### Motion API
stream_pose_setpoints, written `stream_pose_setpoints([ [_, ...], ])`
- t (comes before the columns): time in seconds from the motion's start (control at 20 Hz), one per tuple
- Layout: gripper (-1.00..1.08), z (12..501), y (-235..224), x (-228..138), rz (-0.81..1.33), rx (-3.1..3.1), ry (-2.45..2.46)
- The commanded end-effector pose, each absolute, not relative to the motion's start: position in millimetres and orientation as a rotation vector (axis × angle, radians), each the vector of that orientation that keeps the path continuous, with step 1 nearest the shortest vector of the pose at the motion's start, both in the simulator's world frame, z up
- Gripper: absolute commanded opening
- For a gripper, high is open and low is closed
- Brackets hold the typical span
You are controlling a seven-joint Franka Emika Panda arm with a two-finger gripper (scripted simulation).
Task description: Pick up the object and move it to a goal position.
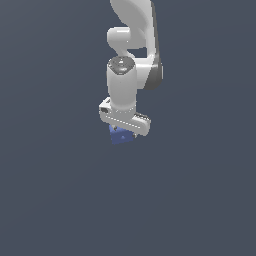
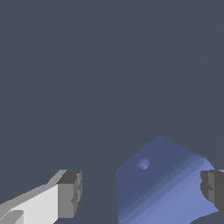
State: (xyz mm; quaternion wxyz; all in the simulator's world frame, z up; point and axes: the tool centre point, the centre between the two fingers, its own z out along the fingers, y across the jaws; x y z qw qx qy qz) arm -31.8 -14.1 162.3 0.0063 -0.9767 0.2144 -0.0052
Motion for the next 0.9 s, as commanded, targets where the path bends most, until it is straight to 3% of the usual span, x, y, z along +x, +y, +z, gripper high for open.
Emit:
stream_pose_setpoints([
  [0.0, 1.0, 161, -16, -37, -0.015, -3.033, 0.776],
  [0.85, 1.0, 152, -25, -71, -0.007, -2.782, 1.454],
])
